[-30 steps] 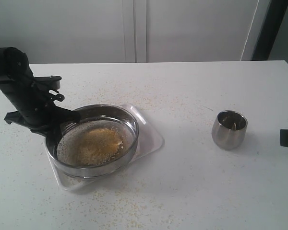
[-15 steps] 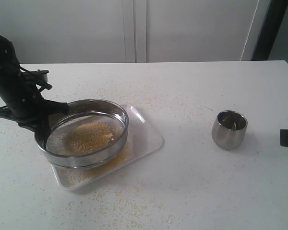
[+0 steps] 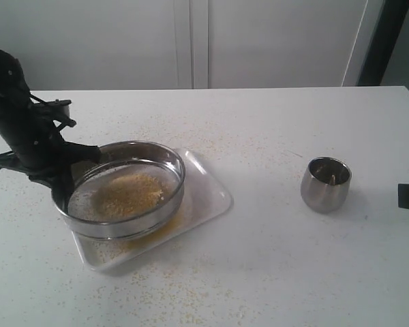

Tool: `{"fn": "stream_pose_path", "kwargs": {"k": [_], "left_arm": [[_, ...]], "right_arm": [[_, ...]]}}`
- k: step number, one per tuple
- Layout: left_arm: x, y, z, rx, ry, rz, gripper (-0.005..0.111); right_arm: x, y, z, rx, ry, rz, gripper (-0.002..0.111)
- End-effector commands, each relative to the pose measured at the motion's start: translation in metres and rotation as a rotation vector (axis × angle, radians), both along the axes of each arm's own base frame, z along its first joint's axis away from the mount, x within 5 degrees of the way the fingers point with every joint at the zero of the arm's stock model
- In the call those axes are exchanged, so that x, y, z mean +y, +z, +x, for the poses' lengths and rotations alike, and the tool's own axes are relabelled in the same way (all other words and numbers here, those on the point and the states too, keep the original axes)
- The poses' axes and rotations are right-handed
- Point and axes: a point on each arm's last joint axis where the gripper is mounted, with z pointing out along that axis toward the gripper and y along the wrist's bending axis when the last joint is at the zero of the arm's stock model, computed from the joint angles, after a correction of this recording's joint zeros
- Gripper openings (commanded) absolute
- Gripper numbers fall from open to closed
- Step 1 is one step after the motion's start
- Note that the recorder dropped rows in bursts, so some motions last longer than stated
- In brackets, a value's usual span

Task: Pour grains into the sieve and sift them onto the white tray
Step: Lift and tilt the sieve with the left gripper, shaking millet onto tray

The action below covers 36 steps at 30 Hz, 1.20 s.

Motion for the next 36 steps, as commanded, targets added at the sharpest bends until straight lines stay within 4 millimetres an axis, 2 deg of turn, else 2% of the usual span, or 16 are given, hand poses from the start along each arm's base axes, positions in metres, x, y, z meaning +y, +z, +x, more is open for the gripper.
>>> {"fn": "stream_pose_path", "kwargs": {"k": [1,4,6,8,12,14,15,16,18,20,22,25,27,30,34,36], "left_arm": [[-0.005,0.010,0.003,-0.025,0.200,-0.069,0.000],[-0.030,0.012,0.000,-0.086,0.028,-0.085,0.000],[-0.013,0.010,0.002,-0.074,0.052,-0.019,0.000],[-0.001,0.010,0.005,-0.034,0.234,-0.073,0.000],[-0.029,0.012,0.000,-0.105,-0.012,-0.059,0.000],[-0.011,0.010,0.004,-0.100,0.027,0.012,0.000],[-0.003,0.010,0.005,-0.065,0.143,-0.028,0.000],[-0.006,0.010,0.004,-0.051,0.150,-0.064,0.000],[-0.032,0.011,-0.001,-0.110,-0.039,-0.065,0.000],[-0.017,0.010,0.002,-0.109,0.020,0.016,0.000],[-0.010,0.010,0.003,-0.061,0.139,-0.030,0.000],[-0.040,0.011,-0.006,-0.096,-0.086,-0.050,0.000],[-0.028,0.010,-0.001,-0.126,-0.051,0.049,0.000],[-0.012,0.010,0.003,-0.082,0.151,0.002,0.000],[-0.040,0.016,-0.005,-0.118,-0.014,-0.041,0.000],[-0.036,0.022,-0.006,-0.134,0.032,0.002,0.000]], "right_arm": [[0.000,0.000,-0.001,-0.005,0.001,-0.003,0.000],[0.000,0.000,-0.001,-0.005,0.001,-0.003,0.000],[0.000,0.000,-0.001,-0.005,0.001,-0.003,0.000],[0.000,0.000,-0.001,-0.005,0.001,-0.003,0.000],[0.000,0.000,-0.001,-0.005,0.001,-0.003,0.000],[0.000,0.000,-0.001,-0.005,0.001,-0.003,0.000],[0.000,0.000,-0.001,-0.005,0.001,-0.003,0.000],[0.000,0.000,-0.001,-0.005,0.001,-0.003,0.000],[0.000,0.000,-0.001,-0.007,0.001,-0.003,0.000],[0.000,0.000,-0.001,-0.007,0.001,-0.003,0.000],[0.000,0.000,-0.001,-0.007,0.001,-0.003,0.000],[0.000,0.000,-0.001,-0.007,0.001,-0.003,0.000],[0.000,0.000,-0.001,-0.005,0.001,-0.003,0.000],[0.000,0.000,-0.001,-0.005,0.001,-0.003,0.000],[0.000,0.000,-0.001,-0.005,0.001,-0.003,0.000],[0.000,0.000,-0.001,-0.005,0.001,-0.003,0.000]]}}
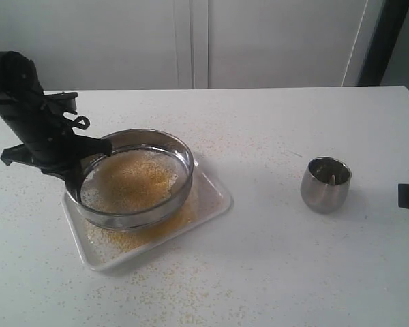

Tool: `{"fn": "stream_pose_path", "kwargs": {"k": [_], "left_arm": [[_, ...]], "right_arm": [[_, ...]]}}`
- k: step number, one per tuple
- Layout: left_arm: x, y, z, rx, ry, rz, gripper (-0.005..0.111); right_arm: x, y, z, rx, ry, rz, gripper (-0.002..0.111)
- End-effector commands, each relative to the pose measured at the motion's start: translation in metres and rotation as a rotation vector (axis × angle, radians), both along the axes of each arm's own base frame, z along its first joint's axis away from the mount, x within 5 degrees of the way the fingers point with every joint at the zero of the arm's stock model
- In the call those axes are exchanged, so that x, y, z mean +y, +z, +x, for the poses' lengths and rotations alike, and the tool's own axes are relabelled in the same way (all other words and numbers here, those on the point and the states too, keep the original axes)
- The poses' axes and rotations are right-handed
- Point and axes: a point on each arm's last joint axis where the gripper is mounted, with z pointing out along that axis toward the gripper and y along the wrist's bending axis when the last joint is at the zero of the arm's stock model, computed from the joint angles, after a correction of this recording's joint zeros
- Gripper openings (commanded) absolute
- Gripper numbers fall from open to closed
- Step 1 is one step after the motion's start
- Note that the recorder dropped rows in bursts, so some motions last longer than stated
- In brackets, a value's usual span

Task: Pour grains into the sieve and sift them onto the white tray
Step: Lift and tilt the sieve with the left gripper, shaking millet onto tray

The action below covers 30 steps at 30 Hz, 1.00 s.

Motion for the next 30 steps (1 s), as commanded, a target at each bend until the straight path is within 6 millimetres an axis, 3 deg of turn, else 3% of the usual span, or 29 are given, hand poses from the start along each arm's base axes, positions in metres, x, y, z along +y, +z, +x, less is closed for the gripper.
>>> {"fn": "stream_pose_path", "kwargs": {"k": [1,4,6,9,11,13,19,25,27,30], "left_arm": [[-0.003,0.020,-0.007,-0.038,0.044,0.030,0.000],[0.023,0.028,-0.008,-0.017,0.137,0.081,0.000],[0.025,0.026,-0.009,-0.036,0.182,0.030,0.000],[0.002,0.019,-0.010,-0.092,0.200,-0.118,0.000],[-0.021,0.017,-0.014,-0.118,0.118,-0.133,0.000],[-0.026,0.017,-0.018,-0.118,0.082,-0.113,0.000],[0.021,0.015,-0.026,-0.002,0.205,0.000,0.000],[-0.017,0.012,-0.027,-0.138,0.183,-0.149,0.000],[-0.015,0.013,-0.027,-0.114,0.167,-0.119,0.000],[0.010,0.010,-0.031,-0.036,0.194,-0.039,0.000]], "right_arm": [[0.000,0.000,-0.001,-0.005,0.001,-0.003,0.000],[0.000,0.000,-0.001,-0.006,0.001,-0.003,0.000],[0.000,0.000,-0.001,-0.006,0.001,-0.003,0.000],[0.000,0.000,-0.001,-0.006,0.001,-0.003,0.000],[0.000,0.000,-0.001,-0.005,0.001,-0.003,0.000],[0.000,0.000,-0.001,-0.005,0.001,-0.003,0.000],[0.000,-0.001,-0.001,-0.003,0.001,-0.003,0.000],[0.000,0.000,-0.001,-0.005,0.001,-0.003,0.000],[0.000,0.000,-0.001,-0.005,0.001,-0.003,0.000],[0.000,0.000,-0.001,-0.005,0.001,-0.003,0.000]]}}
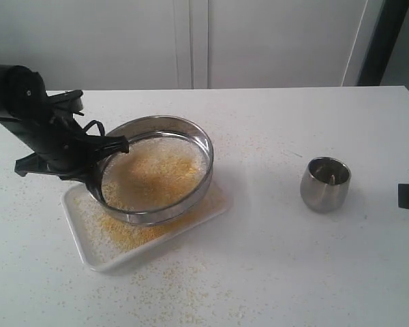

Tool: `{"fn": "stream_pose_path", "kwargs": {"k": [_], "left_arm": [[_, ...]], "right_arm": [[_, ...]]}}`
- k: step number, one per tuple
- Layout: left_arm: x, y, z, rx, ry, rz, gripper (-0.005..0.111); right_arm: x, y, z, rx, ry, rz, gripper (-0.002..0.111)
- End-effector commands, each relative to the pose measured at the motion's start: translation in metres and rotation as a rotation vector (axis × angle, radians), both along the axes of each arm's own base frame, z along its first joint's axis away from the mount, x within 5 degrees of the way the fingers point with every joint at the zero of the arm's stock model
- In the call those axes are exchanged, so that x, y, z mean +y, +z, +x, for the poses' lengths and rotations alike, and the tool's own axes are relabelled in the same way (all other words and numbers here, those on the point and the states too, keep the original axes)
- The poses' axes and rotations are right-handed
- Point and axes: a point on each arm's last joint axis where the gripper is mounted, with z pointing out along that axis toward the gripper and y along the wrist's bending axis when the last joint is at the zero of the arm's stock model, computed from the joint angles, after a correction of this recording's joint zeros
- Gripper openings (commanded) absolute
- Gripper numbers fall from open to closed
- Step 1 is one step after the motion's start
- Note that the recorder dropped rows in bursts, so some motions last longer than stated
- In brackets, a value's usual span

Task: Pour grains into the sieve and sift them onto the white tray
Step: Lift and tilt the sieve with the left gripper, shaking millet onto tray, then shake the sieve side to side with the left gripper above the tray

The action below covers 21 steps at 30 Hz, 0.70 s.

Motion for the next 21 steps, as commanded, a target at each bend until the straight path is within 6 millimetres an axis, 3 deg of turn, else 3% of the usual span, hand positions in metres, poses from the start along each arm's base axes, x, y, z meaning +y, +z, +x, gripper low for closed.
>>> {"fn": "stream_pose_path", "kwargs": {"k": [1,3,7,9,12,15,16,21], "left_arm": [[0.029,0.002,-0.005,0.080,0.062,0.047,0.000],[0.027,-0.003,-0.005,0.065,0.093,-0.009,0.000],[-0.005,0.003,-0.001,-0.096,0.034,-0.102,0.000],[-0.010,0.007,-0.001,-0.098,-0.013,-0.087,0.000],[0.010,0.003,-0.005,0.014,-0.040,-0.010,0.000],[0.034,-0.002,-0.004,0.089,0.077,-0.020,0.000],[0.033,-0.002,-0.003,0.083,0.106,-0.053,0.000],[-0.006,0.010,0.002,-0.095,-0.017,-0.120,0.000]], "right_arm": [[0.000,0.000,-0.001,-0.005,0.001,-0.003,0.000],[0.000,0.000,-0.001,-0.005,0.001,-0.003,0.000],[0.000,0.000,-0.001,-0.005,0.001,-0.003,0.000],[0.000,0.000,-0.001,-0.005,0.001,-0.003,0.000],[0.000,-0.001,-0.001,-0.003,0.001,-0.003,0.000],[0.000,-0.001,-0.001,-0.003,0.001,-0.003,0.000],[0.000,-0.001,-0.001,-0.003,0.001,-0.003,0.000],[0.000,-0.001,-0.001,-0.003,0.001,-0.003,0.000]]}}
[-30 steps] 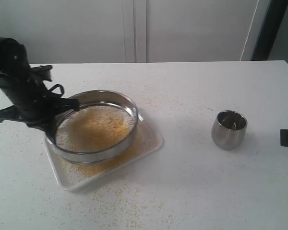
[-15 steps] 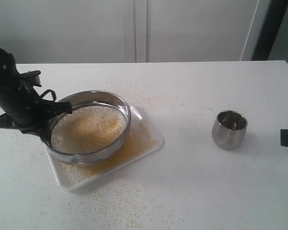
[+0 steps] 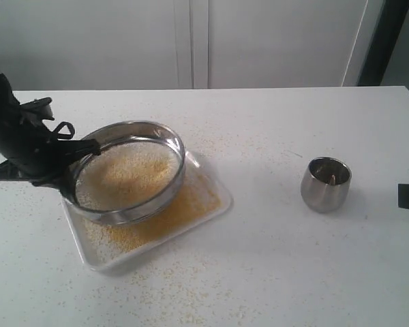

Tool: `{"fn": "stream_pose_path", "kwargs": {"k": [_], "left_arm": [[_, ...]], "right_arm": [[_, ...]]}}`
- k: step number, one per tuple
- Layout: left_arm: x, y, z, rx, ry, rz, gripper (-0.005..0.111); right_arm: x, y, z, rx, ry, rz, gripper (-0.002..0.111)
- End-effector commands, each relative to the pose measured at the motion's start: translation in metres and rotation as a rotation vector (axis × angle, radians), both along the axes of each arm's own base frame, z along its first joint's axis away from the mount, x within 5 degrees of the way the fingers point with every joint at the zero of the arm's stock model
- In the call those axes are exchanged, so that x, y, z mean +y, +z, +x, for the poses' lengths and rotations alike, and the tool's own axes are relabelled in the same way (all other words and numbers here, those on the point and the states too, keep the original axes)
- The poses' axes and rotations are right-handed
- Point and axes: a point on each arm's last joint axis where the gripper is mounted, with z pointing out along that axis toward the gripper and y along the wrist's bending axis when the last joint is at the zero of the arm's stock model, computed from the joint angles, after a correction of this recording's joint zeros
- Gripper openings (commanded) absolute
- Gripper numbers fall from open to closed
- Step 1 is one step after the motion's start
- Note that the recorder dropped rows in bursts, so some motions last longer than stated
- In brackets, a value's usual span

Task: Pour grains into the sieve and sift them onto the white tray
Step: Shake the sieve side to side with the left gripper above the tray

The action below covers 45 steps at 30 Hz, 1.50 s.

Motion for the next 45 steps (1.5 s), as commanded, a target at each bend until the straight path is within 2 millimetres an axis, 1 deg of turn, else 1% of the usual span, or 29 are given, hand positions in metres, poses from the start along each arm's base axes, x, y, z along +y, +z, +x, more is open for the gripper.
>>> {"fn": "stream_pose_path", "kwargs": {"k": [1,2,4,6,7,8,9,12,14,16,17,19,20,21,23,25,26,27,29,30,32,34,35,37,39,40,41,43,45], "left_arm": [[-0.035,0.019,0.001,-0.127,-0.095,-0.063,0.000],[-0.033,0.020,0.000,-0.108,-0.119,-0.033,0.000],[-0.013,0.018,-0.002,-0.024,-0.113,0.039,0.000],[0.010,0.016,-0.004,0.052,0.012,0.035,0.000],[0.014,0.014,-0.004,0.064,0.055,0.017,0.000],[0.014,0.013,-0.004,0.048,0.073,-0.008,0.000],[0.008,0.013,-0.003,0.023,0.076,-0.045,0.000],[-0.029,0.017,-0.004,-0.107,-0.044,-0.093,0.000],[-0.041,0.022,-0.006,-0.139,-0.117,-0.070,0.000],[-0.033,0.026,-0.007,-0.112,-0.157,-0.010,0.000],[-0.022,0.025,-0.008,-0.074,-0.154,0.025,0.000],[0.001,0.025,-0.007,-0.006,-0.041,0.033,0.000],[0.008,0.024,-0.006,0.005,0.018,0.013,0.000],[0.008,0.025,-0.005,0.000,0.048,-0.011,0.000],[-0.005,0.024,-0.003,-0.038,0.036,-0.045,0.000],[-0.025,0.022,-0.003,-0.088,-0.024,-0.049,0.000],[-0.030,0.024,-0.004,-0.102,-0.053,-0.044,0.000],[-0.030,0.024,-0.004,-0.103,-0.080,-0.025,0.000],[-0.021,0.027,-0.006,-0.079,-0.098,0.025,0.000],[-0.011,0.027,-0.006,-0.057,-0.087,0.055,0.000],[0.007,0.026,-0.006,0.000,-0.011,0.065,0.000],[0.010,0.025,-0.005,0.019,0.075,0.020,0.000],[0.005,0.023,-0.005,0.012,0.083,-0.011,0.000],[-0.015,0.021,-0.005,-0.046,0.014,-0.036,0.000],[-0.031,0.022,-0.007,-0.091,-0.066,-0.025,0.000],[-0.034,0.024,-0.007,-0.097,-0.113,-0.002,0.000],[-0.032,0.024,-0.009,-0.077,-0.147,0.033,0.000],[-0.013,0.023,-0.011,-0.013,-0.135,0.121,0.000],[0.004,0.019,-0.011,0.060,0.010,0.116,0.000]], "right_arm": [[0.000,-0.001,-0.001,-0.003,0.001,-0.003,0.000],[0.000,-0.001,-0.001,-0.003,0.001,-0.003,0.000],[0.000,0.000,-0.001,-0.006,0.001,-0.003,0.000],[0.000,0.000,-0.001,-0.007,0.001,-0.003,0.000],[0.000,0.000,-0.001,-0.007,0.001,-0.003,0.000],[0.000,0.000,-0.001,-0.007,0.001,-0.003,0.000],[0.000,0.000,-0.001,-0.007,0.001,-0.003,0.000],[0.000,0.000,-0.001,-0.005,-0.006,0.004,0.000],[0.000,0.000,-0.001,-0.005,-0.006,0.004,0.000],[0.000,0.000,-0.001,-0.005,-0.006,0.004,0.000],[0.000,0.000,-0.001,-0.001,-0.012,0.010,0.000],[0.000,0.000,-0.001,-0.001,-0.012,0.010,0.000],[0.000,0.000,-0.001,-0.001,-0.012,0.010,0.000],[0.000,0.000,-0.001,-0.001,-0.012,0.010,0.000],[0.000,0.000,-0.001,-0.001,-0.012,0.010,0.000],[0.000,0.000,-0.001,-0.001,-0.012,0.010,0.000],[0.000,0.000,-0.001,-0.001,-0.012,0.010,0.000],[0.000,0.000,-0.001,-0.001,-0.012,0.010,0.000],[0.000,0.000,-0.001,-0.001,-0.012,0.010,0.000],[0.000,0.000,-0.001,-0.001,-0.012,0.010,0.000],[0.000,0.000,-0.001,-0.002,-0.012,0.010,0.000],[0.000,0.000,-0.001,-0.002,-0.012,0.010,0.000],[0.000,0.000,-0.001,-0.002,-0.012,0.010,0.000],[0.000,0.000,-0.001,-0.002,-0.012,0.010,0.000],[0.000,0.000,-0.001,-0.002,-0.012,0.010,0.000],[0.000,0.000,-0.001,-0.002,-0.012,0.010,0.000],[0.000,0.000,-0.001,-0.002,-0.012,0.010,0.000],[0.000,0.000,-0.001,-0.002,-0.012,0.010,0.000],[0.000,0.000,-0.001,-0.002,-0.012,0.010,0.000]]}}
